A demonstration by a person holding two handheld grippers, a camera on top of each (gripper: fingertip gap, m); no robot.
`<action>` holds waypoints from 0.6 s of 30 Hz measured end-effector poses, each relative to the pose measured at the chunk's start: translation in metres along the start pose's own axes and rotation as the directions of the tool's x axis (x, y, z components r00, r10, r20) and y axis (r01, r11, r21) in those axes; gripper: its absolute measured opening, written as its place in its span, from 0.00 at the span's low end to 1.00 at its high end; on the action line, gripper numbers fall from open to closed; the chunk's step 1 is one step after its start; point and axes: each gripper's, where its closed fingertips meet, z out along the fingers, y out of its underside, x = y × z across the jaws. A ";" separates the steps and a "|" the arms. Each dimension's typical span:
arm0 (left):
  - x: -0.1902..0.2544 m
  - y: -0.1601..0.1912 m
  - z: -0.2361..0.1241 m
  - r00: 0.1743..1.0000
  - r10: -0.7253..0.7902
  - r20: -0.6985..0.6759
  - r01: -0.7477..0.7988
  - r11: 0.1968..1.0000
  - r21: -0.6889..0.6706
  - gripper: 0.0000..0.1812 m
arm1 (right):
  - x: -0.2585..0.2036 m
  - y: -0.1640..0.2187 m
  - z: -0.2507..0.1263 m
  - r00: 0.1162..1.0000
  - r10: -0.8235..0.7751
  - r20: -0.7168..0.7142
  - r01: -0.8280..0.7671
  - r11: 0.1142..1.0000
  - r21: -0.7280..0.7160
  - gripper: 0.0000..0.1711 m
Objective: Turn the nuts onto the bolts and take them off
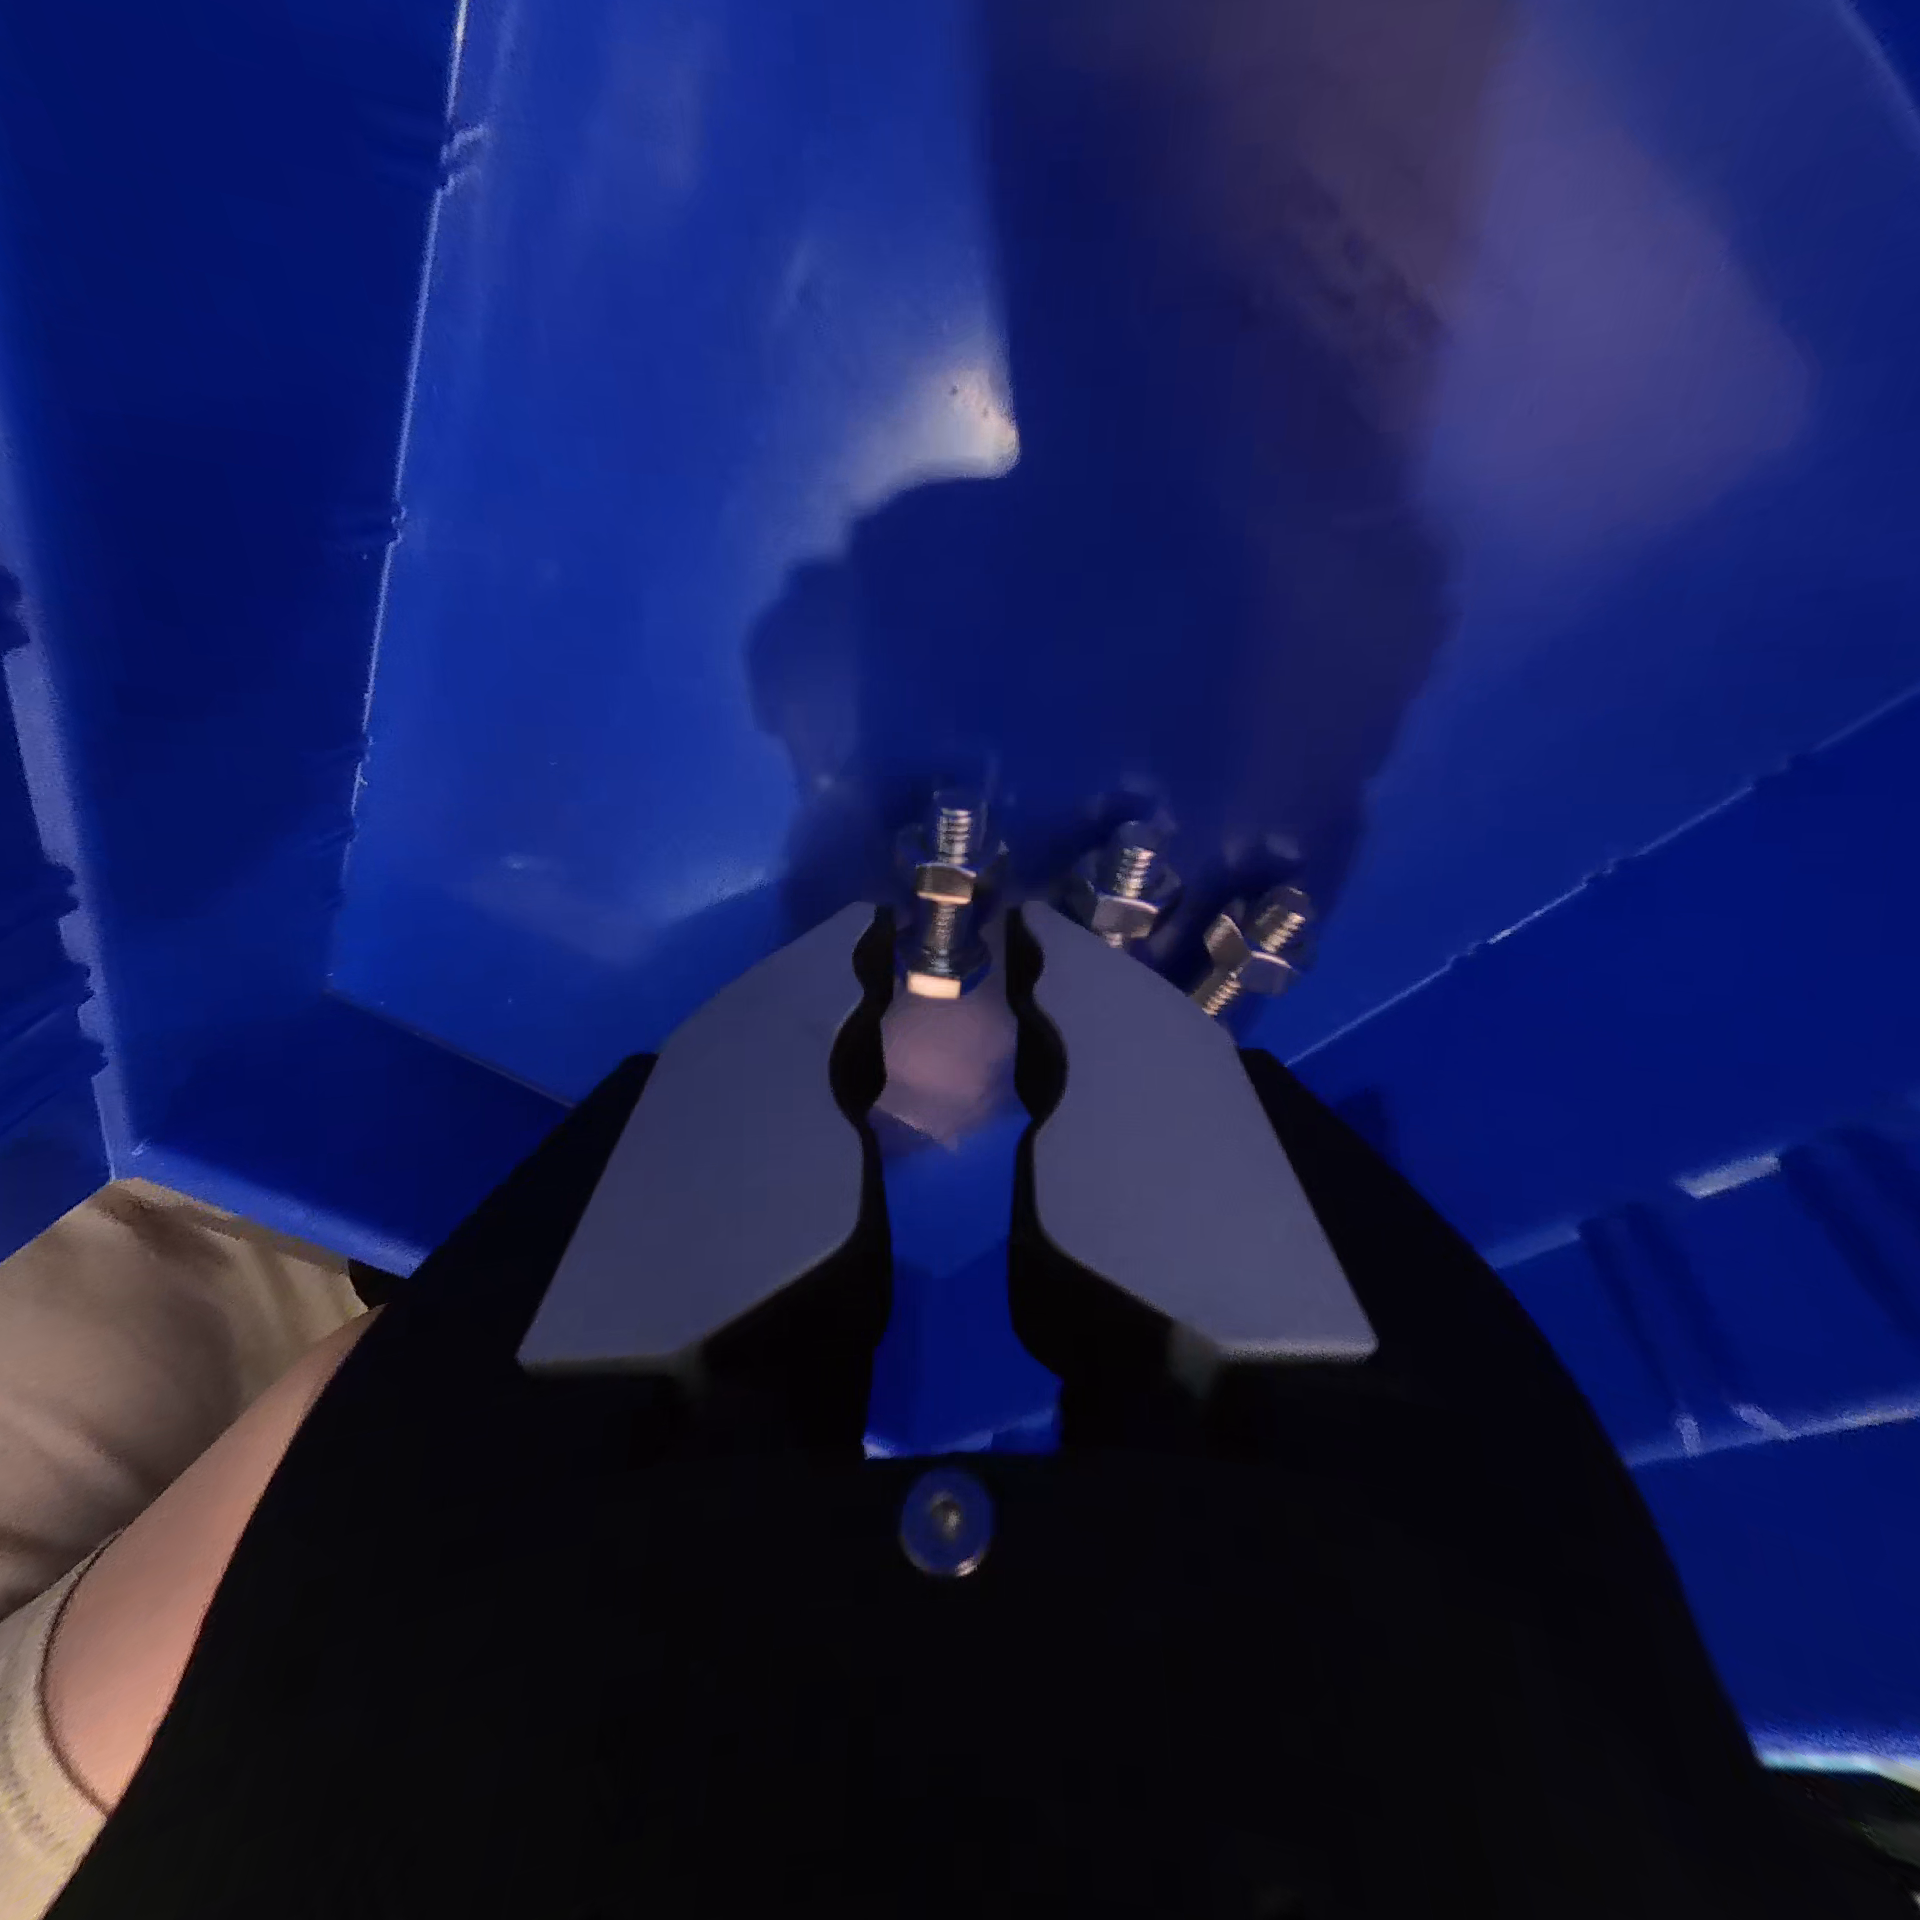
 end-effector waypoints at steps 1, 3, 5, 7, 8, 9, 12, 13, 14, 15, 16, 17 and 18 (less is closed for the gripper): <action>-0.004 -0.004 -0.007 1.000 0.015 0.022 -0.015 1.000 0.001 0.20 | 0.001 -0.001 -0.004 1.000 0.003 -0.009 -0.003 1.000 0.021 0.13; -0.016 -0.011 -0.027 0.993 0.055 0.106 -0.055 0.998 -0.002 0.20 | -0.001 -0.005 -0.018 1.000 0.005 -0.023 -0.003 0.996 0.089 0.14; -0.034 -0.017 -0.055 0.969 0.092 0.228 -0.089 0.996 -0.027 0.21 | -0.003 -0.008 -0.038 0.998 -0.012 -0.054 0.022 0.984 0.178 0.14; -0.055 -0.013 -0.088 0.926 0.117 0.358 -0.087 0.991 -0.101 0.23 | -0.008 -0.014 -0.064 0.993 -0.049 -0.105 0.078 0.953 0.293 0.14; -0.063 -0.005 -0.104 0.907 0.120 0.404 -0.062 0.986 -0.153 0.25 | -0.012 -0.019 -0.079 0.988 -0.069 -0.135 0.114 0.926 0.359 0.14; -0.069 0.005 -0.118 0.900 0.106 0.424 -0.019 0.979 -0.204 0.25 | -0.016 -0.023 -0.094 0.983 -0.087 -0.165 0.150 0.893 0.425 0.14; -0.075 0.034 -0.150 0.902 -0.015 0.431 0.149 0.949 -0.277 0.24 | -0.032 -0.039 -0.140 0.951 -0.131 -0.280 0.280 0.749 0.601 0.15; -0.076 0.045 -0.159 0.897 -0.053 0.438 0.203 0.930 -0.305 0.22 | -0.038 -0.044 -0.155 0.936 -0.144 -0.321 0.328 0.689 0.647 0.17; -0.078 0.059 -0.167 0.890 -0.075 0.451 0.253 0.903 -0.348 0.20 | -0.046 -0.049 -0.169 0.921 -0.155 -0.357 0.371 0.627 0.685 0.18; -0.082 0.073 -0.176 0.880 -0.075 0.469 0.288 0.869 -0.403 0.18 | -0.054 -0.052 -0.181 0.908 -0.164 -0.385 0.406 0.569 0.715 0.18; -0.087 0.088 -0.185 0.868 -0.054 0.493 0.313 0.831 -0.460 0.17 | -0.063 -0.054 -0.191 0.898 -0.175 -0.404 0.433 0.519 0.737 0.18; -0.093 0.102 -0.193 0.858 -0.025 0.514 0.331 0.792 -0.514 0.17 | -0.071 -0.056 -0.199 0.892 -0.186 -0.413 0.449 0.479 0.754 0.18; -0.099 0.114 -0.200 0.849 0.000 0.528 0.348 0.752 -0.560 0.17 | -0.079 -0.056 -0.204 0.887 -0.199 -0.417 0.461 0.448 0.766 0.18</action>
